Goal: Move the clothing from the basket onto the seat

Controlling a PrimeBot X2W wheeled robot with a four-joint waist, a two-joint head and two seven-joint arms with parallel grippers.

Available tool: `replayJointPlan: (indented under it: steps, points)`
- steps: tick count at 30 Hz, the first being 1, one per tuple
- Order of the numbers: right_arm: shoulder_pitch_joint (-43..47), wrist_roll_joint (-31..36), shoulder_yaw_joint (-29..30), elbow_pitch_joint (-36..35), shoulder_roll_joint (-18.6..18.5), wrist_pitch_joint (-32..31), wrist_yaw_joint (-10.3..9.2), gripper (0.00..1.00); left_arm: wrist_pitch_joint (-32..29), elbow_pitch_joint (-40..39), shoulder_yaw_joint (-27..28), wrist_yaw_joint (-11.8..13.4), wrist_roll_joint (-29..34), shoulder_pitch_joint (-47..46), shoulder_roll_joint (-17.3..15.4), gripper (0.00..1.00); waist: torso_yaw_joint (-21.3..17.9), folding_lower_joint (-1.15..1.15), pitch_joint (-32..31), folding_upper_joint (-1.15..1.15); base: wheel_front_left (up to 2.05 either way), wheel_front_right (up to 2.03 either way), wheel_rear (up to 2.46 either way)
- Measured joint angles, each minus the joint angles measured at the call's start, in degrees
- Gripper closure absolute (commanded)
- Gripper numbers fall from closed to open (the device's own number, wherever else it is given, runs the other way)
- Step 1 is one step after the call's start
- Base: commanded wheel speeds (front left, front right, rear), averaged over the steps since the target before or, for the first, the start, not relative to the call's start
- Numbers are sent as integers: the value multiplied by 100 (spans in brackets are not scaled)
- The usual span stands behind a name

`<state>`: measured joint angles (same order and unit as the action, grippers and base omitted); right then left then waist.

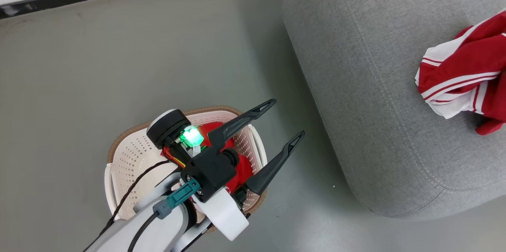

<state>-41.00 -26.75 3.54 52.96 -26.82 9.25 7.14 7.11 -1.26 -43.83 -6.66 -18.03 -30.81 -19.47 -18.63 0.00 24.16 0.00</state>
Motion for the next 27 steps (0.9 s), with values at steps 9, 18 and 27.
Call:
replayJointPlan:
  steps: [9,18,27]
  points:
    - [373,46,-403,-517,157,293,0,0,171,166,78,2,-51,30,-37,0,-137,0,-191,0,0,0,0]
    - [459,293,-928,-1193,189,386,0,0,324,366,227,146,-158,274,-31,0,-153,0,-483,0,0,0,0]
    - [432,488,-1379,-1795,527,407,0,0,480,556,586,544,-261,584,-23,0,64,0,-738,0,0,0,0]
